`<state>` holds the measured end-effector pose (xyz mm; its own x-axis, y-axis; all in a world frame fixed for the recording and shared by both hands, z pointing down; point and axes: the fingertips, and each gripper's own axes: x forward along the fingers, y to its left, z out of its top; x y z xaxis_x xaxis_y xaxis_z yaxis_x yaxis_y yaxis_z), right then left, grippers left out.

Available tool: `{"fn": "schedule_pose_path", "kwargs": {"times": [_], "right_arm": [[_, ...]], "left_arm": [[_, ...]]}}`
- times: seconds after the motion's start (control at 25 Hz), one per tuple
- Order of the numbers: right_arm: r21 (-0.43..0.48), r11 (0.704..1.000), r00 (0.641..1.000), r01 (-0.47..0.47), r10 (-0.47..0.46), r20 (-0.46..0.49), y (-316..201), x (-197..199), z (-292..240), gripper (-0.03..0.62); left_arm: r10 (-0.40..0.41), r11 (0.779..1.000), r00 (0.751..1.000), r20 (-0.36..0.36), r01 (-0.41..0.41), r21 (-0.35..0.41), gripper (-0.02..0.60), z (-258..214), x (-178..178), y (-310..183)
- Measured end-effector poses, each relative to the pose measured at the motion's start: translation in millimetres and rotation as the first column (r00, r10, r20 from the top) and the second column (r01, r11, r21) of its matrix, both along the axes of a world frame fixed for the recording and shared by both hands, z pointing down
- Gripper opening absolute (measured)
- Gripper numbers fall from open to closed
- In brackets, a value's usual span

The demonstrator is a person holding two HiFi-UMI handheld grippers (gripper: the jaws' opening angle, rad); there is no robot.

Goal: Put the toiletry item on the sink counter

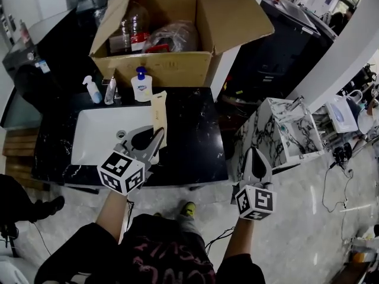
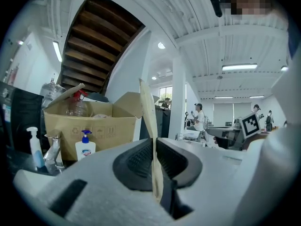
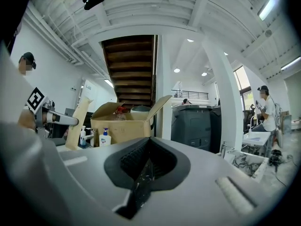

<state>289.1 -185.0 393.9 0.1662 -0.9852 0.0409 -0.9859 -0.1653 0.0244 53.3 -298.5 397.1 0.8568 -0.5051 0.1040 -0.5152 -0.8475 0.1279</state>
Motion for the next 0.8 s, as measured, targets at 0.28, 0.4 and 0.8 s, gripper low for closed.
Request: {"fn": "schedule_pose_path", "kwargs": {"times": [0.28,0.4,0.8], "right_arm": [[0.003,0.995,0.995,0.095,-0.095,0.009,-39.5,36.4,7.0,0.012],[0.002,0.991,0.991,0.133,-0.133,0.016,-54.6,48.7,8.7,0.012],[0.025,0.970,0.970,0.242,-0.243,0.033,-97.7,79.5,-1.5,0.012]], "left_arm": [[-0.075,0.997,0.997,0.021,0.075,0.004,0.029,0.2,32.1,-19.1],[-0.107,0.994,0.994,0.035,0.107,0.004,0.029,0.0,43.5,-23.7],[-0.210,0.978,0.976,0.050,0.209,0.022,0.029,-13.2,65.1,-41.2]]}}
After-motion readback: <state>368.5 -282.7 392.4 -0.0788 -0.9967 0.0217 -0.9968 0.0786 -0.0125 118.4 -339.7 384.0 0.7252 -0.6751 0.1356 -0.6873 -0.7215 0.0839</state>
